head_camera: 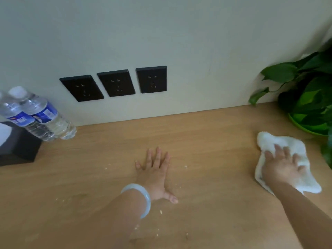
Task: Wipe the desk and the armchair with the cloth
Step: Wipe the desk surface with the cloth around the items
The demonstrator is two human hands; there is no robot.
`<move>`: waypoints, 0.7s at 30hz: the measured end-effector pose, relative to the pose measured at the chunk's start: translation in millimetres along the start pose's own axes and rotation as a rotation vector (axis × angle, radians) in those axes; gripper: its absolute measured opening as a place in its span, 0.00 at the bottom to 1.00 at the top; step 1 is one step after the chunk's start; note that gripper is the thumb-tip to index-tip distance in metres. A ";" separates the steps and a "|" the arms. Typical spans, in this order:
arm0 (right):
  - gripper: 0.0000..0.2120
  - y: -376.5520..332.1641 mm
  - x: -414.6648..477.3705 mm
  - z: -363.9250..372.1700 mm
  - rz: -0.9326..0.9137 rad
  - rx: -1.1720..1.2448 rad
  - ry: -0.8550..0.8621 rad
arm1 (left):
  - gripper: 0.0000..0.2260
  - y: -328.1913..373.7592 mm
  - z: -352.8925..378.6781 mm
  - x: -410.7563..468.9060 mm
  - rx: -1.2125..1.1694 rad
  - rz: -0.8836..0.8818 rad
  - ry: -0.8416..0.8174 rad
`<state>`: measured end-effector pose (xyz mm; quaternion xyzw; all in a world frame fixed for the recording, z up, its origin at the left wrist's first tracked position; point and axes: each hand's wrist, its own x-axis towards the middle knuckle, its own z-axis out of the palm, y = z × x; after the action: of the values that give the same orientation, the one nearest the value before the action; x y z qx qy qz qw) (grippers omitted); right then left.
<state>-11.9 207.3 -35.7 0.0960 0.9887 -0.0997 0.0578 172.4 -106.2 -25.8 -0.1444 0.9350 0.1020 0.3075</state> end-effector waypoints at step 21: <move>0.24 -136.9 -53.5 33.9 -0.243 -0.067 -0.115 | 0.65 1.6 -3.5 -1.8 0.046 0.014 0.003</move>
<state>15.9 59.0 -36.1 -0.0325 0.9908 -0.0781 0.1052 171.3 -105.3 -21.7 -0.1310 0.9385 0.0824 0.3087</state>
